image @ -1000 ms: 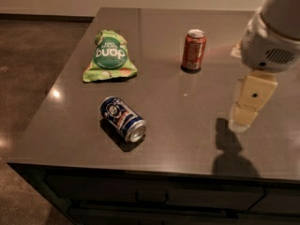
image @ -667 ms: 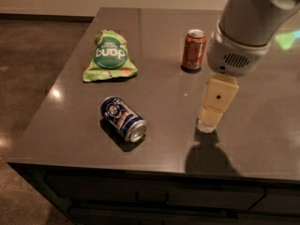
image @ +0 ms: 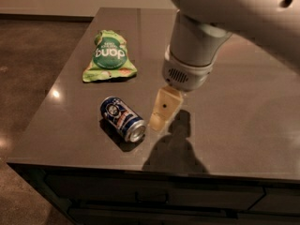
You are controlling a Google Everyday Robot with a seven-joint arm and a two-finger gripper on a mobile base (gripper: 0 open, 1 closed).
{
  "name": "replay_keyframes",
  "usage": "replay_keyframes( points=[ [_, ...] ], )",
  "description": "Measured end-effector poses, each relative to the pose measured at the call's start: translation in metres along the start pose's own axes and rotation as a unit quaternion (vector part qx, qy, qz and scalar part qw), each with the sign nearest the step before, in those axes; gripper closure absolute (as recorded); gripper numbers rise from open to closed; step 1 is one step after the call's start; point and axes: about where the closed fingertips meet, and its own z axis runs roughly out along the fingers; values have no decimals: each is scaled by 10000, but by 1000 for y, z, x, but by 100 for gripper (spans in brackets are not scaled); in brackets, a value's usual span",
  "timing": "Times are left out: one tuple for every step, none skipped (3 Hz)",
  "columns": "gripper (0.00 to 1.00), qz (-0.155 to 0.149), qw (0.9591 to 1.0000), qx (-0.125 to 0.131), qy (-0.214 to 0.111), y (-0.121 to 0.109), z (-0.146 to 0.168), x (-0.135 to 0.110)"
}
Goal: Place pepsi can upright
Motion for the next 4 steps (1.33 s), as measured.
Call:
replay_keyframes(
  points=[
    [0,372,9992,-123,-13,14,11,-21],
    [0,518,9983,-277,32,27,23,-42],
    [0,549,9977,-403,70,39,33,-61],
    [0,554,9971,-497,138,47,42,-77]
  ],
)
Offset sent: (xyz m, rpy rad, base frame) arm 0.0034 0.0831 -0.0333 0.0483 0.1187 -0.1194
